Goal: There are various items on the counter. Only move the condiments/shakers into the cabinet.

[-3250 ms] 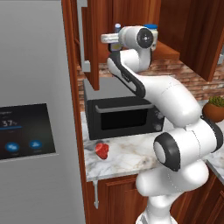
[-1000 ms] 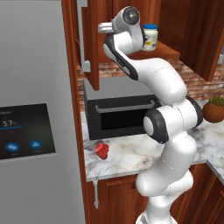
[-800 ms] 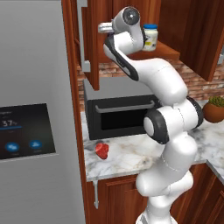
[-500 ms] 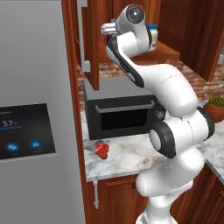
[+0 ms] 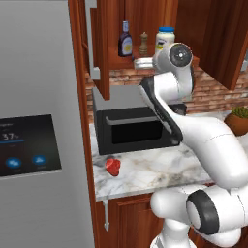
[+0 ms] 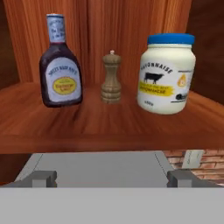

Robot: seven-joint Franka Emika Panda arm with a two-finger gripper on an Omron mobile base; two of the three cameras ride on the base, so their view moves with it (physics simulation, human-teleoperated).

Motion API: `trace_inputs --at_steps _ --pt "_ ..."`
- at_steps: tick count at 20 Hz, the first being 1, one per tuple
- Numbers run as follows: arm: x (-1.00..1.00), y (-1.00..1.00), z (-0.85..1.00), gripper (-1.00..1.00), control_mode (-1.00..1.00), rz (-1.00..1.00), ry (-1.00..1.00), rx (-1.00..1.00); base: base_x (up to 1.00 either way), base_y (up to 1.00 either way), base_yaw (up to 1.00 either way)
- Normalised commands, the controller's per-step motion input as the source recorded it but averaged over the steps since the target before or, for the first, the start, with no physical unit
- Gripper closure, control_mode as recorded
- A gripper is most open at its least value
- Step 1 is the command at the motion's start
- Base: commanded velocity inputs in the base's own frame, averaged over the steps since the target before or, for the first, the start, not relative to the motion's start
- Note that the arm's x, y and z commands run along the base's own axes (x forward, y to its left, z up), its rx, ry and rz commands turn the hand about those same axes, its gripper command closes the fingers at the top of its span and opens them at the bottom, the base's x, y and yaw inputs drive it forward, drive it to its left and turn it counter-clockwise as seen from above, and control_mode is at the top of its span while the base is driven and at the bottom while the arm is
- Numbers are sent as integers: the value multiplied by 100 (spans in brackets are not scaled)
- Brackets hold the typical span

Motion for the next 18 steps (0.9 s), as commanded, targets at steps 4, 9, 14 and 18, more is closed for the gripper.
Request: trace_inputs --at_steps 4,9,14,18 --pt "-100 -71 -99 -100 -100 0 -4 0 0 0 0" --pt "-100 -42 -77 -100 -100 0 -10 0 0 0 0" --pt "-11 -23 0 -100 -100 -6 -3 9 0 0 0" --pt "0 0 0 -100 -100 0 0 -1 0 0 0"
